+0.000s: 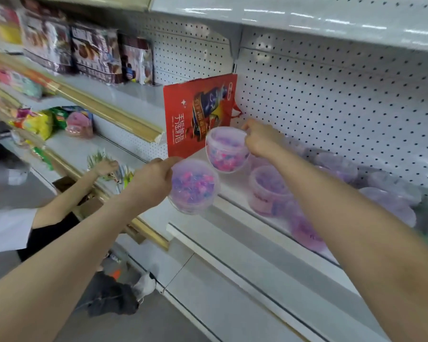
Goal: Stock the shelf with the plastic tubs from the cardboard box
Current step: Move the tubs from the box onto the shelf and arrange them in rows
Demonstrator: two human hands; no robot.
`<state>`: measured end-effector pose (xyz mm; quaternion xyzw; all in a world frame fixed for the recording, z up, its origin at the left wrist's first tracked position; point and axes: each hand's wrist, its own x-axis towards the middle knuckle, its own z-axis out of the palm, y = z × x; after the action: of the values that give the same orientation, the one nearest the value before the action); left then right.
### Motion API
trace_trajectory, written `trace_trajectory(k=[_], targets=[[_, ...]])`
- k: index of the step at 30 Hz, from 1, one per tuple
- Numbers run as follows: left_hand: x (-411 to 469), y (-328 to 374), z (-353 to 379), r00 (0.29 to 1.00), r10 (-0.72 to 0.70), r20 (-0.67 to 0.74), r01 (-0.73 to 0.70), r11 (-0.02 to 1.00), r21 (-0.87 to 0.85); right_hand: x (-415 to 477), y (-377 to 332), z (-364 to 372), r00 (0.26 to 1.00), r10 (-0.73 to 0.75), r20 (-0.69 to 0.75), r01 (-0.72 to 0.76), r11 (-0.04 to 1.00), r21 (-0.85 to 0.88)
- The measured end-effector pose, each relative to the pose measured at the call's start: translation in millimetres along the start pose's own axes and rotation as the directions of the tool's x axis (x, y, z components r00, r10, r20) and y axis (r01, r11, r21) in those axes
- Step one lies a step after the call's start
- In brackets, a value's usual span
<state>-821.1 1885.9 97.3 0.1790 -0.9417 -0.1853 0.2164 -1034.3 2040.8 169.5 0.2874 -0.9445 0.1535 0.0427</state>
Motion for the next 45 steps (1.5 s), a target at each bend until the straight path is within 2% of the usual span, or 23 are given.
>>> trace_trajectory(k=[5, 8, 12, 15, 16, 18, 20, 23, 25, 27, 30, 32, 34, 37, 39, 42, 45], targets=[[30.3, -1.5, 14.8, 0.999, -0.035, 0.001, 0.035, 0.999, 0.039, 44.9, 9.3, 28.7, 0.998, -0.050, 0.049, 0.053, 0.997, -0.060], [42.8, 1.5, 21.6, 0.998, -0.055, 0.001, 0.055, 0.998, 0.034, 60.6, 10.6, 41.9, 1.000, 0.012, 0.025, -0.008, 0.990, -0.138], [56.4, 7.5, 29.3, 0.995, -0.087, 0.046, 0.089, 0.995, -0.046, 71.9, 14.9, 48.8, 0.994, 0.076, 0.077, -0.069, 0.993, -0.095], [64.3, 13.5, 34.0, 0.989, -0.124, 0.079, 0.131, 0.988, -0.085, 80.8, 25.8, 39.2, 0.994, -0.025, 0.102, 0.037, 0.993, -0.113], [66.0, 15.3, 35.7, 0.986, -0.142, 0.091, 0.152, 0.982, -0.109, 83.4, 31.3, 36.8, 0.985, -0.096, 0.145, 0.114, 0.986, -0.123], [68.6, 17.3, 39.1, 0.974, -0.190, 0.124, 0.210, 0.962, -0.173, 83.2, 40.8, 35.5, 0.924, -0.194, 0.329, 0.231, 0.970, -0.076], [70.9, 17.9, 41.1, 0.962, -0.231, 0.148, 0.261, 0.937, -0.232, 81.4, 47.5, 37.6, 0.878, -0.230, 0.419, 0.243, 0.970, 0.022], [72.6, 17.5, 41.6, 0.956, -0.252, 0.150, 0.287, 0.906, -0.312, 79.5, 48.3, 39.3, 0.891, -0.293, 0.347, 0.297, 0.954, 0.044], [72.0, 15.3, 41.5, 0.960, -0.235, 0.151, 0.273, 0.898, -0.344, 76.1, 40.6, 43.4, 0.916, -0.292, 0.276, 0.319, 0.946, -0.059], [72.1, 12.0, 41.0, 0.964, -0.210, 0.160, 0.254, 0.904, -0.344, 71.3, 28.6, 49.8, 0.945, -0.285, 0.163, 0.304, 0.947, -0.104], [69.7, 9.6, 38.3, 0.974, -0.149, 0.171, 0.188, 0.953, -0.239, 67.1, 15.3, 56.2, 0.943, -0.327, 0.070, 0.312, 0.936, 0.164], [65.3, 8.6, 37.3, 0.988, -0.058, 0.140, 0.075, 0.991, -0.115, 68.6, 16.6, 50.1, 0.951, -0.295, 0.097, 0.259, 0.927, 0.272], [61.8, 7.7, 38.5, 0.996, 0.087, 0.031, -0.087, 0.996, -0.013, 71.1, 26.1, 42.7, 0.947, -0.281, 0.156, 0.242, 0.943, 0.227], [60.8, 17.4, 40.1, 0.963, 0.256, -0.081, -0.252, 0.966, 0.056, 76.5, 42.3, 39.6, 0.910, -0.303, 0.283, 0.315, 0.949, 0.005], [62.6, 27.3, 45.3, 0.951, 0.307, -0.035, -0.300, 0.946, 0.126, 75.8, 46.2, 37.9, 0.903, -0.287, 0.321, 0.314, 0.949, -0.036], [67.4, 35.3, 55.7, 0.944, 0.315, 0.102, -0.331, 0.886, 0.326, 71.5, 45.7, 36.4, 0.913, -0.292, 0.286, 0.304, 0.953, 0.003], [72.8, 34.5, 56.6, 0.918, 0.379, 0.117, -0.395, 0.846, 0.359, 69.5, 44.1, 44.3, 0.935, -0.312, 0.167, 0.320, 0.947, -0.020]])
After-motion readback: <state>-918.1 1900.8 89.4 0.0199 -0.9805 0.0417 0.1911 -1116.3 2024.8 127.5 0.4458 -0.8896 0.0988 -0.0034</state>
